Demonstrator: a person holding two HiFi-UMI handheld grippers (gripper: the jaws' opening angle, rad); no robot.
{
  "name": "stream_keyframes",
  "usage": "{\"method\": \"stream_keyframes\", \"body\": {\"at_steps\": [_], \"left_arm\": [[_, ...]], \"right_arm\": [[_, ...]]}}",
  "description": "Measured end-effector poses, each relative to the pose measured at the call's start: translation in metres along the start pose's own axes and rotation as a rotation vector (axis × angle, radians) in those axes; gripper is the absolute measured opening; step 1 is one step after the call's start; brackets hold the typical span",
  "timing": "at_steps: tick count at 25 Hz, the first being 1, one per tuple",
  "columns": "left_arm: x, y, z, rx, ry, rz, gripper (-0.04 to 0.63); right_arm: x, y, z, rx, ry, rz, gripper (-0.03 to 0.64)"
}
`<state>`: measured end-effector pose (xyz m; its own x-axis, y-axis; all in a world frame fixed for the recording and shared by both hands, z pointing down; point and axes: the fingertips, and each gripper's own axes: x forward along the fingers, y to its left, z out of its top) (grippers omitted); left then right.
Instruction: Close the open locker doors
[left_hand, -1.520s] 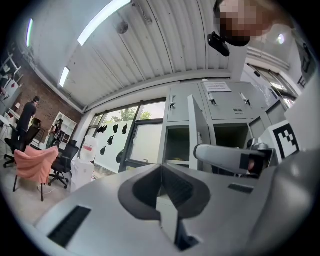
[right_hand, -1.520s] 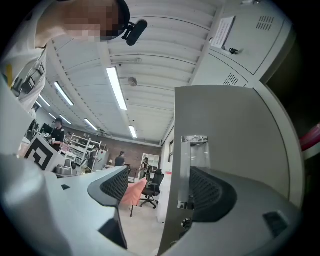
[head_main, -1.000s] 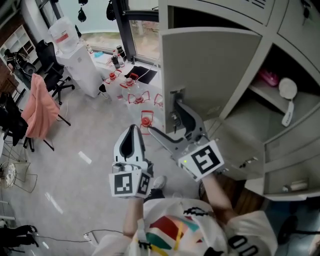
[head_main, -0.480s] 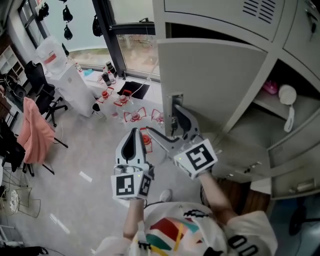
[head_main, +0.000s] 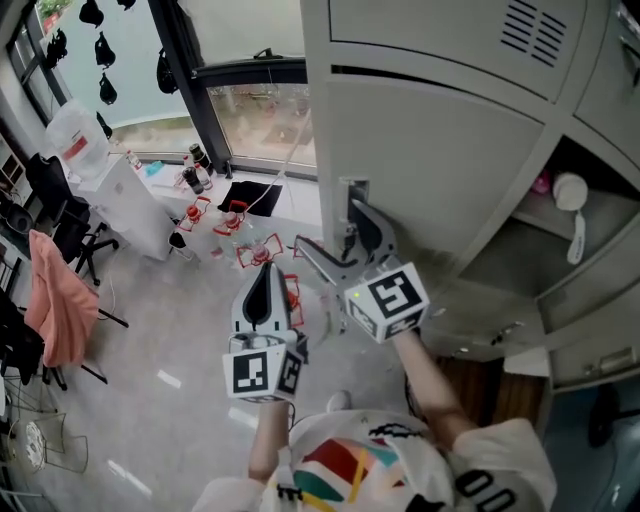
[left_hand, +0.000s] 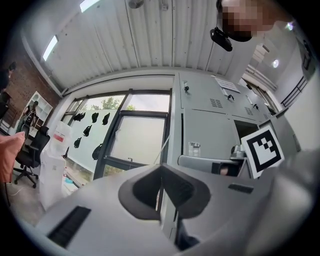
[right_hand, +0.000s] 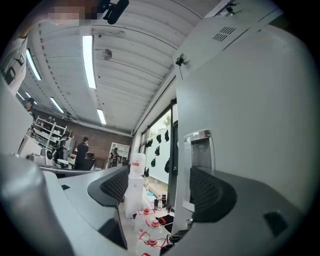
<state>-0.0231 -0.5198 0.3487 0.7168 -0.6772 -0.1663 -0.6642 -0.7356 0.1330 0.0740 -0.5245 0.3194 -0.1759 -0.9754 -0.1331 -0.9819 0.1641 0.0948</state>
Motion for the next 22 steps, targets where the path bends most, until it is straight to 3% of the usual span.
{"method": "stream_keyframes", "body": {"at_steps": [9,17,22], "left_arm": [[0.013,0.021,-0.006,-0.012,-0.007,-0.032,0.008],[0.017,0.032,-0.014,-0.035,0.014,-0.046,0.008],[0.02,0.02,-0.014,-0.05,0.019,-0.099,0.008]], "right_arm": [[0.028,-0.035,-0.01,-0.022,-0.004,-0.171,0.354],[0.031,-0.039,-0.012,-0.066,0.001,-0.222,0.354],[0.02,-0.032,-0.005,-0.116,0.022,-0.232,0.354]]}}
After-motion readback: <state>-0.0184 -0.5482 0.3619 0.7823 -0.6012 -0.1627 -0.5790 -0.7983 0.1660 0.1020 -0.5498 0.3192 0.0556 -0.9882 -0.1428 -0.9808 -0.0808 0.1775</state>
